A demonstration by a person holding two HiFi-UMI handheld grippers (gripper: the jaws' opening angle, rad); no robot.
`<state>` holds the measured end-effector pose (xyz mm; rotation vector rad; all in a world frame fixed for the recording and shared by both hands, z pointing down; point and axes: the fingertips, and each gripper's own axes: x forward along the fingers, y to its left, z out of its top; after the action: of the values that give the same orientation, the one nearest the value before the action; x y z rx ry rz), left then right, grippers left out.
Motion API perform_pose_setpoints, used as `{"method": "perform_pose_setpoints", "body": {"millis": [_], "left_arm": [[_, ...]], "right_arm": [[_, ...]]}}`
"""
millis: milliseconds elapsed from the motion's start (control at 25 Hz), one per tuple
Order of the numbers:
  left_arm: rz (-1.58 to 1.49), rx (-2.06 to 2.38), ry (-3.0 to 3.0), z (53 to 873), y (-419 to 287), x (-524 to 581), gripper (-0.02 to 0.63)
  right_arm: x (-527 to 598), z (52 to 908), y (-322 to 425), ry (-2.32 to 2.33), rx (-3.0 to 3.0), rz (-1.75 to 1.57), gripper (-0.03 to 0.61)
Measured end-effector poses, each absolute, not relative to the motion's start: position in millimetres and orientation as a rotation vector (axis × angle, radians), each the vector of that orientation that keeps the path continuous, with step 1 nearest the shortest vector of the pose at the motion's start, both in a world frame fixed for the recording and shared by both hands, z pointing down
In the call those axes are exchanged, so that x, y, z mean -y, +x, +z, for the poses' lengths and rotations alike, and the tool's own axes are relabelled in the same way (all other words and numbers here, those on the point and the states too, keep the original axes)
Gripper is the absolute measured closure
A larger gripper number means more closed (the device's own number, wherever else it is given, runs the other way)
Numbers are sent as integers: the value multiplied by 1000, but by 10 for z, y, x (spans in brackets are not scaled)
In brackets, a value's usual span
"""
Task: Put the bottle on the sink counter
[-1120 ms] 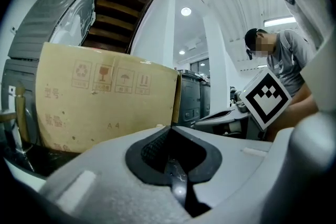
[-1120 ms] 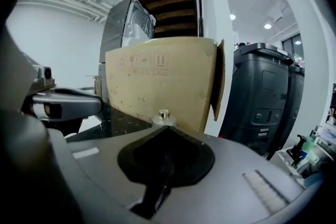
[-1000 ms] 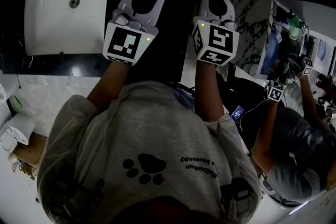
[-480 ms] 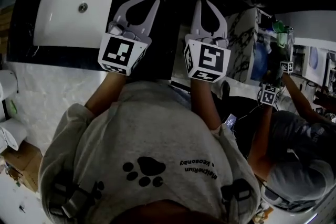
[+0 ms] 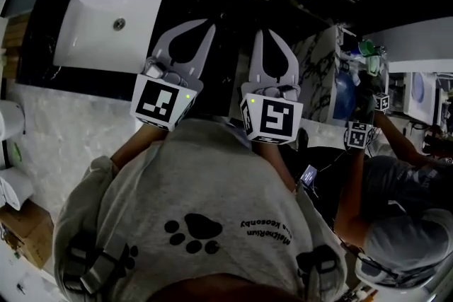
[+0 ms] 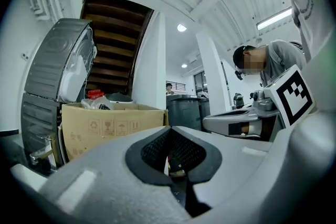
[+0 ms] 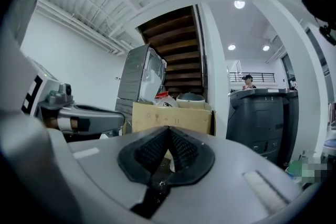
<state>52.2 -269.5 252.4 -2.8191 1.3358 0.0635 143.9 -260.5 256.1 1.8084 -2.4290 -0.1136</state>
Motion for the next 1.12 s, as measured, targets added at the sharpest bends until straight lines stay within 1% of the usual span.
{"method": "perform_pose_setpoints", "body": {"millis": [280, 560, 1120], "left_arm": [[-20, -1287, -2847, 2590, 492, 2661, 612], [-15, -1283, -2858, 2651, 426, 2574, 612], [12, -1298, -2824, 2646, 419, 2400, 612]], "right_arm": [[2464, 2426, 1261, 1823, 2445, -145, 577], [2369, 2605, 1108, 1788, 2452, -73, 577], [2209, 2586, 1053, 1760, 2481, -139, 577]]}}
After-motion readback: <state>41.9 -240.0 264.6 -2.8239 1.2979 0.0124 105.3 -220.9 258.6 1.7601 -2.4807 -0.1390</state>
